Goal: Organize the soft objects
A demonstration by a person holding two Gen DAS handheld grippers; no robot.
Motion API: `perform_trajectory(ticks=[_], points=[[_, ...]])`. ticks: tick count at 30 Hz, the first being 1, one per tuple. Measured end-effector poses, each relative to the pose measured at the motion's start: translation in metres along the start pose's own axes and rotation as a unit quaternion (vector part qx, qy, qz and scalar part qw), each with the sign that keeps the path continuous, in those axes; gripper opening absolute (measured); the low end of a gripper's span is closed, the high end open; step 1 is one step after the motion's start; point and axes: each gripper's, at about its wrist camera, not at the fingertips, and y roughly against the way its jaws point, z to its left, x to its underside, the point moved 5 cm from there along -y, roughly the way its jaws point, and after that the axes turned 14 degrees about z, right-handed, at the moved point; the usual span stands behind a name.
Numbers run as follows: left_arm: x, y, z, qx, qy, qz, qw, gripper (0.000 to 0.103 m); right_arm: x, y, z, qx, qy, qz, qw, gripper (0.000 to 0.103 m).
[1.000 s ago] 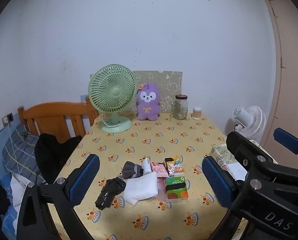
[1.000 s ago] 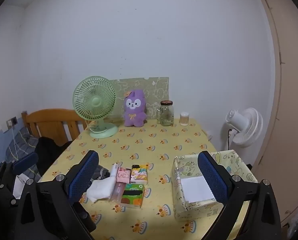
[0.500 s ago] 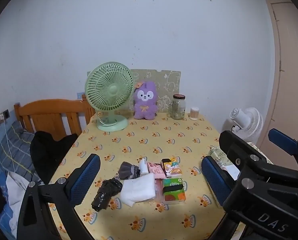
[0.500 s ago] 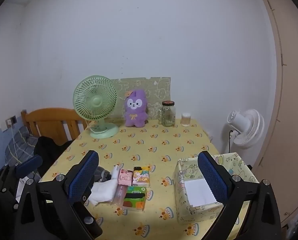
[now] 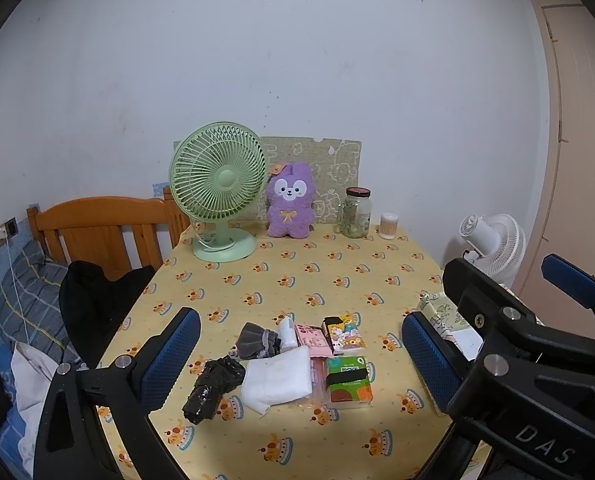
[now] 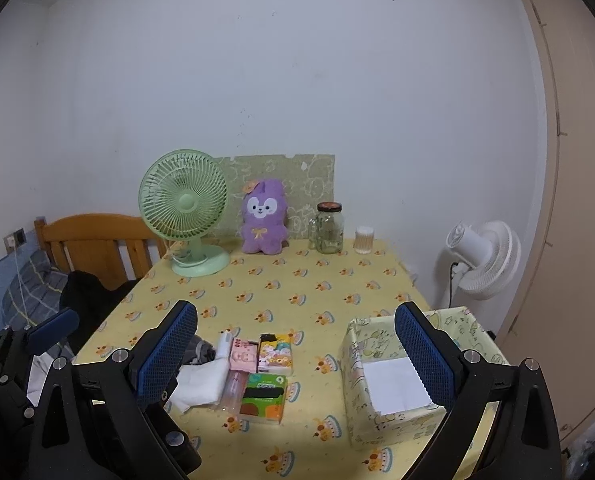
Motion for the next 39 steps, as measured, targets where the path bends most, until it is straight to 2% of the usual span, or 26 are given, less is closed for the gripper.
perform_trajectory(ticks=[13,39], points=[[-0.0016,-0.0002,-0.0011,-0.011,-0.005,-0.002,0.9999,0.102,-0.001,0.0008,-0.0022,-0.001,-0.006,0.005,1.0,0.1],[-0.0007,-0.0063,0.0,-0.004,-0.007,-0.001,1.0,0.102,-0.0028,-0.0078,-0.0017,-0.005,-0.015,0.013,1.0,0.1]])
